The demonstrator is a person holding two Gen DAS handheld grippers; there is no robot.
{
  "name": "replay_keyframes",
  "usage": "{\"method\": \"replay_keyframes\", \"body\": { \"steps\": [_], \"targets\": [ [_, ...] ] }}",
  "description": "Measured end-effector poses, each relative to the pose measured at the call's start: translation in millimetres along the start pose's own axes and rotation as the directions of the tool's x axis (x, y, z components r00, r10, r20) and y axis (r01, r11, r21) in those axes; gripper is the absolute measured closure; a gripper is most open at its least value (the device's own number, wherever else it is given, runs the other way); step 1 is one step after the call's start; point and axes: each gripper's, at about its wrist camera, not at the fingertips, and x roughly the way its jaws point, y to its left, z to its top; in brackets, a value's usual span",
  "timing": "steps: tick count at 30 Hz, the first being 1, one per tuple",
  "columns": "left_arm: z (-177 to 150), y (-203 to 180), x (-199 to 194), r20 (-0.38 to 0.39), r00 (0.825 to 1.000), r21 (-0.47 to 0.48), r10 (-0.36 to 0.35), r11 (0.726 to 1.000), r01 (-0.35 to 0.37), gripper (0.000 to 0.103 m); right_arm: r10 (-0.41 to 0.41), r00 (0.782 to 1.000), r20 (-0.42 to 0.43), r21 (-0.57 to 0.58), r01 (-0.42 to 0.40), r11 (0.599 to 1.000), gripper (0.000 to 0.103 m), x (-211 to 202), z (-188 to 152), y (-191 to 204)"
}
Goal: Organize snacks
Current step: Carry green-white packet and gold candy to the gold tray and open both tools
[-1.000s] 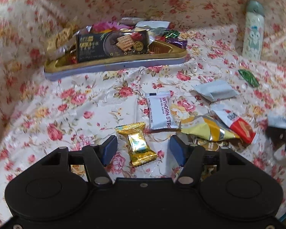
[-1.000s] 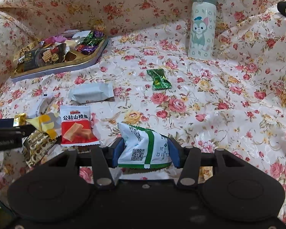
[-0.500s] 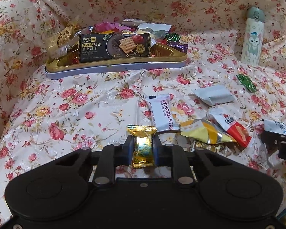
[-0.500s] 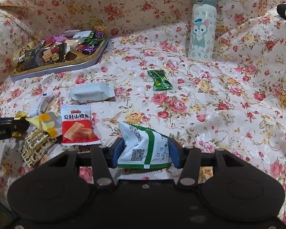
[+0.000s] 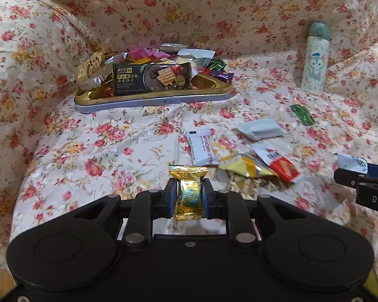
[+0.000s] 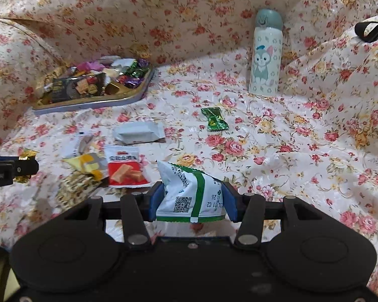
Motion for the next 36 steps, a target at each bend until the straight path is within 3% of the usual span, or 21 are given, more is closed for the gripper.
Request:
{"method": "replay_keyframes", "body": {
  "steps": [19, 29, 36],
  "targets": [
    [-72, -32, -99, -0.043, 0.998, 0.004, -0.046, 0.999, 0.046, 0.076, 0.134, 0.99, 0.05, -0.059, -0.131, 0.99, 0.051, -127, -58, 20],
    [-114, -51, -119, -0.134, 0.98, -0.038, -0.149, 0.989, 0.145, 0.076, 0.184, 0.983, 0.016, 0.019, -0.184, 0.983, 0.051, -162, -99, 12],
    [-138, -67, -127, -0.171, 0.972, -0.038, -0.161, 0.987, 0.157, 0.076, 0.169, 0.986, 0.002, 0.039, -0.169, 0.985, 0.051, -178, -115, 8]
  ]
}}
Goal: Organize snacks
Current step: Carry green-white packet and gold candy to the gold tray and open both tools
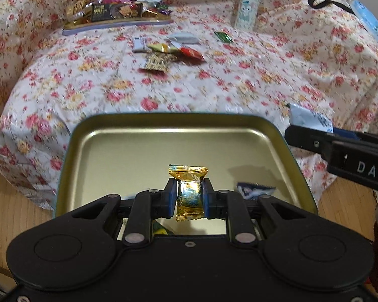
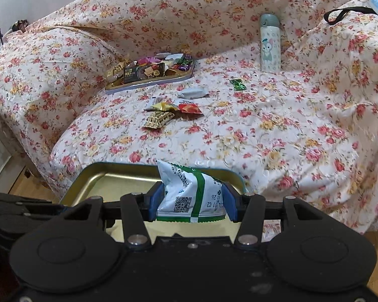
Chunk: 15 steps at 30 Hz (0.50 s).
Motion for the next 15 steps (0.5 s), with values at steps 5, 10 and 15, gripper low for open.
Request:
{"method": "replay_keyframes", "body": {
  "steps": [5, 10, 15],
  "targets": [
    [-12, -8, 4, -0.034, 0.999, 0.009, -0.009, 1.0, 0.009, 0.076, -0.011, 1.0, -0.01, -0.013, 0.01, 1.0, 0.051, -7, -8, 3],
    [-15, 1, 8, -0.063, 0.998, -0.037, -0.028, 0.999, 0.025, 0.076, -0.04, 0.998, -0.041, -0.007, 0.04, 0.999, 0.051, 1, -11, 3],
    [-18, 3, 11, -0.098, 0.994, -0.05, -0.047, 0.998, 0.042, 0.076, -0.091, 0.993, -0.073, -0.039, 0.089, 0.995, 0.051, 10, -17, 7]
  ]
}}
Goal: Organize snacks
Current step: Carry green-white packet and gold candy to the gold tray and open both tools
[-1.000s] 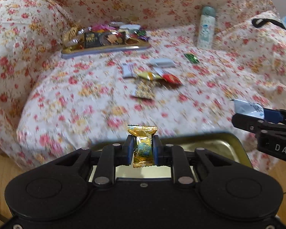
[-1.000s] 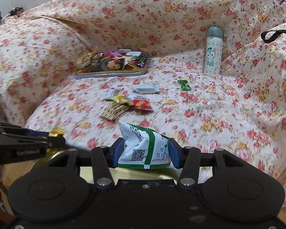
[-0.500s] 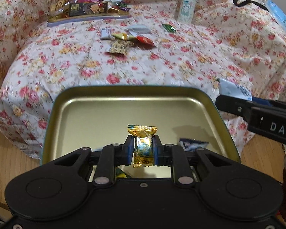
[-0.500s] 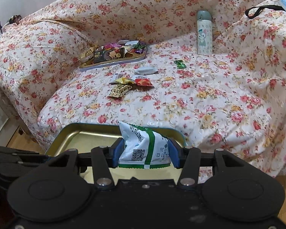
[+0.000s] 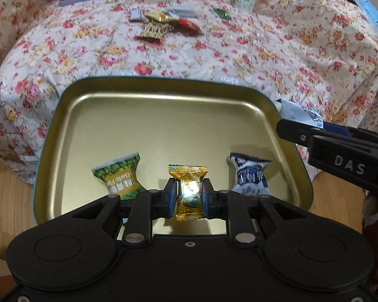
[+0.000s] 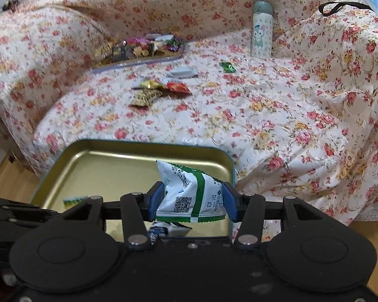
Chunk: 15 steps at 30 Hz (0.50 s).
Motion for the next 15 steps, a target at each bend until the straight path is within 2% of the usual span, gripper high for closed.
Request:
{"method": "replay_keyframes", "body": {
  "steps": [5, 10, 15],
  "targets": [
    [-1, 1, 1, -0.015, 1.0, -0.008, -0.002, 1.0, 0.002, 0.075, -0.015, 1.0, -0.024, -0.007, 0.014, 1.0, 0.051, 6, -4, 1],
    [-2, -1, 3, -0.035, 0.999, 0.008, -0.005, 1.0, 0.005, 0.06, -0.031, 0.998, -0.047, -0.004, 0.031, 1.0, 0.051, 13, -4, -1],
    [-1, -1, 1, -0.025, 1.0, 0.012, 0.009, 1.0, -0.009, 0.06, -0.042, 0.996, -0.077, -0.002, 0.042, 0.999, 0.051, 20, -5, -3]
  ]
}}
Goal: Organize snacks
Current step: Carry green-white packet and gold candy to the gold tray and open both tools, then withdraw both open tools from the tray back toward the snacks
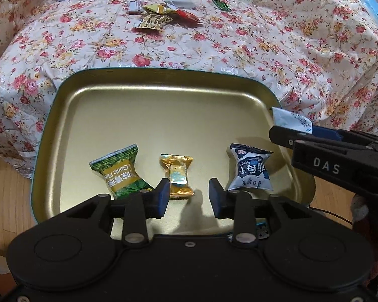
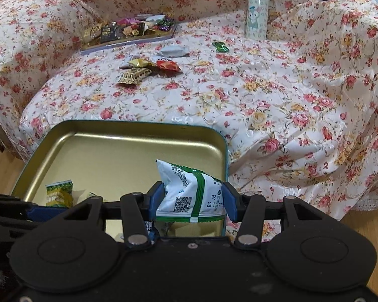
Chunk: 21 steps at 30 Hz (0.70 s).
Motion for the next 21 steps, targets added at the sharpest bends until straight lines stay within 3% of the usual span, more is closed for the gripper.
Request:
{"method": "replay_keyframes", "body": {
  "steps": [21],
  "targets": [
    [0.1, -1.7, -2.8, 0.015, 0.999, 0.012, 0.041, 0.999, -0.041, 0.06, 0.008, 1.0, -0.017, 0.0, -0.008, 1.0, 0.051, 2.2, -0.1, 1.3]
  ]
}}
